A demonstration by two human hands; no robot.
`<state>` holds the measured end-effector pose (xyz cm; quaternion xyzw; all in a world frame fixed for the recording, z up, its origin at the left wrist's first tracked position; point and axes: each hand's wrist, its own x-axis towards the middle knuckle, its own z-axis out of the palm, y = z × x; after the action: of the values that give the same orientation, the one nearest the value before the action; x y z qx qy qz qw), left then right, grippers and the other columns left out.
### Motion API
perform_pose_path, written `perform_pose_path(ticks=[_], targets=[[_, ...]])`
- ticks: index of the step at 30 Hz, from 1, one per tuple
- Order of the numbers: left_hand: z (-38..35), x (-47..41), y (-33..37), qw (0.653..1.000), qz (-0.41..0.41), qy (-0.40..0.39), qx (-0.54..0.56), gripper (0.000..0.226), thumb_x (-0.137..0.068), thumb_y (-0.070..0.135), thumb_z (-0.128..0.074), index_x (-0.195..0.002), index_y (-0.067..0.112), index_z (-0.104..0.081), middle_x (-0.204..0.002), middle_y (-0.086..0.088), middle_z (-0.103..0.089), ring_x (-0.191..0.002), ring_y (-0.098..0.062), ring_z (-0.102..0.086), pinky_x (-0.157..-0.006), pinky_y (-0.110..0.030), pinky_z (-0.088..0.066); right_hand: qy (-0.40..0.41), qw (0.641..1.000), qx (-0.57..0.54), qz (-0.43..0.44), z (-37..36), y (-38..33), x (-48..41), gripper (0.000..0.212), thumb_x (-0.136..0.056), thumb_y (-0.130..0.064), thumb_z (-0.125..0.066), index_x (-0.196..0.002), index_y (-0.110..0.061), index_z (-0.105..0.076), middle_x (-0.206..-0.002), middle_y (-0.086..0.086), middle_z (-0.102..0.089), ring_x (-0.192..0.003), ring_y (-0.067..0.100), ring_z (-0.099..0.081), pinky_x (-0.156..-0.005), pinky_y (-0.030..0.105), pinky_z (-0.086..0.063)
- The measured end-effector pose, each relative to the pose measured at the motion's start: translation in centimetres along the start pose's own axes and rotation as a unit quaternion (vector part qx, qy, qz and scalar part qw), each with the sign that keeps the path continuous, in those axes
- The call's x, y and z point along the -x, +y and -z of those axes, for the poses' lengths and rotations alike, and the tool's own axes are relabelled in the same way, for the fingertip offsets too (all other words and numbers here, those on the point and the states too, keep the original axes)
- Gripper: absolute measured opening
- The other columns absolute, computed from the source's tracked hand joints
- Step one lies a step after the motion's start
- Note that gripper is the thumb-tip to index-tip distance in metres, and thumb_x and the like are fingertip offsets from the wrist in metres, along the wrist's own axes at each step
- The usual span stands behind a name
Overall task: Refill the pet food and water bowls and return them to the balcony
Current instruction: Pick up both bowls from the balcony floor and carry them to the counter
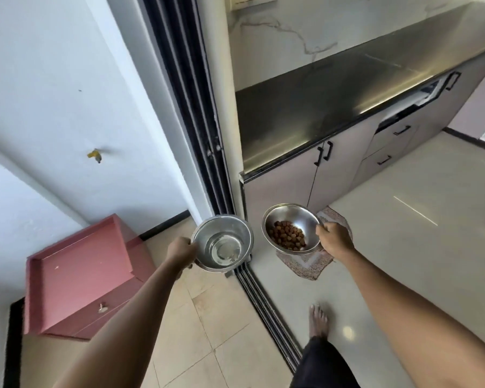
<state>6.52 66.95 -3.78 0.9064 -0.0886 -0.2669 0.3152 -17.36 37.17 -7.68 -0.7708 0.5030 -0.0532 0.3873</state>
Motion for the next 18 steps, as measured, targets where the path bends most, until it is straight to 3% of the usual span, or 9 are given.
perform_pose_path(ticks=[5, 8, 10, 13, 18], targets=[[-4.7, -3.8, 7.4, 1.0, -0.019, -0.014, -0.006, 0.025, -0.088, 0.008, -0.048, -0.065, 0.005, -0.056, -0.057, -0.011, -0.057, -0.043, -0.021, -0.05, -0.048, -0.025, -0.04, 0.027, 1.0, 0.012, -0.007, 4.9, 1.9, -7.0, 0.032, -0.102, -0.027, -0.054, -0.077, -0.01, -0.065, -0.065, 0.007, -0.067, -0.056, 0.025, -0.07, -0.059, 0.041, -0.063], [-7.9, -5.9, 12.2, 1.0, -0.018, -0.008, -0.007, 0.028, -0.089, 0.007, -0.048, -0.062, 0.006, -0.057, -0.052, -0.007, -0.055, -0.042, -0.02, -0.051, -0.043, -0.022, -0.041, 0.019, 1.0, 0.013, 0.004, 8.1, 2.5, -11.9, 0.033, -0.103, -0.03, -0.052, -0.084, -0.007, -0.066, -0.073, 0.01, -0.07, -0.066, 0.032, -0.075, -0.067, 0.048, -0.065], [-9.9, -7.2, 15.4, 1.0, -0.008, 0.0, 0.0, 0.034, -0.09, 0.007, -0.05, -0.056, 0.007, -0.056, -0.046, -0.005, -0.052, -0.041, -0.021, -0.05, -0.042, -0.023, -0.042, 0.014, 1.0, 0.021, 0.008, 10.8, 2.4, -15.0, 0.032, -0.105, -0.028, -0.051, -0.086, -0.007, -0.066, -0.072, 0.009, -0.07, -0.061, 0.028, -0.074, -0.064, 0.043, -0.064], [-11.9, -8.9, 19.8, 1.0, 0.005, 0.009, 0.013, 0.032, -0.089, 0.016, -0.053, -0.059, 0.006, -0.06, -0.053, -0.011, -0.057, -0.047, -0.024, -0.055, -0.054, -0.031, -0.049, 0.004, 0.999, 0.029, 0.031, 14.5, 1.3, -19.6, 0.031, -0.106, -0.028, -0.05, -0.084, -0.01, -0.063, -0.068, 0.004, -0.068, -0.052, 0.019, -0.069, -0.056, 0.032, -0.058], [-13.6, -11.4, 27.2, 0.999, 0.008, 0.041, 0.028, 0.027, -0.087, 0.013, -0.051, -0.065, 0.004, -0.065, -0.056, -0.014, -0.062, -0.046, -0.026, -0.059, -0.052, -0.028, -0.051, -0.011, 0.996, 0.04, 0.076, 20.0, -1.5, -26.8, 0.032, -0.105, -0.027, -0.051, -0.078, -0.014, -0.061, -0.069, 0.004, -0.068, -0.055, 0.02, -0.072, -0.059, 0.04, -0.063]])
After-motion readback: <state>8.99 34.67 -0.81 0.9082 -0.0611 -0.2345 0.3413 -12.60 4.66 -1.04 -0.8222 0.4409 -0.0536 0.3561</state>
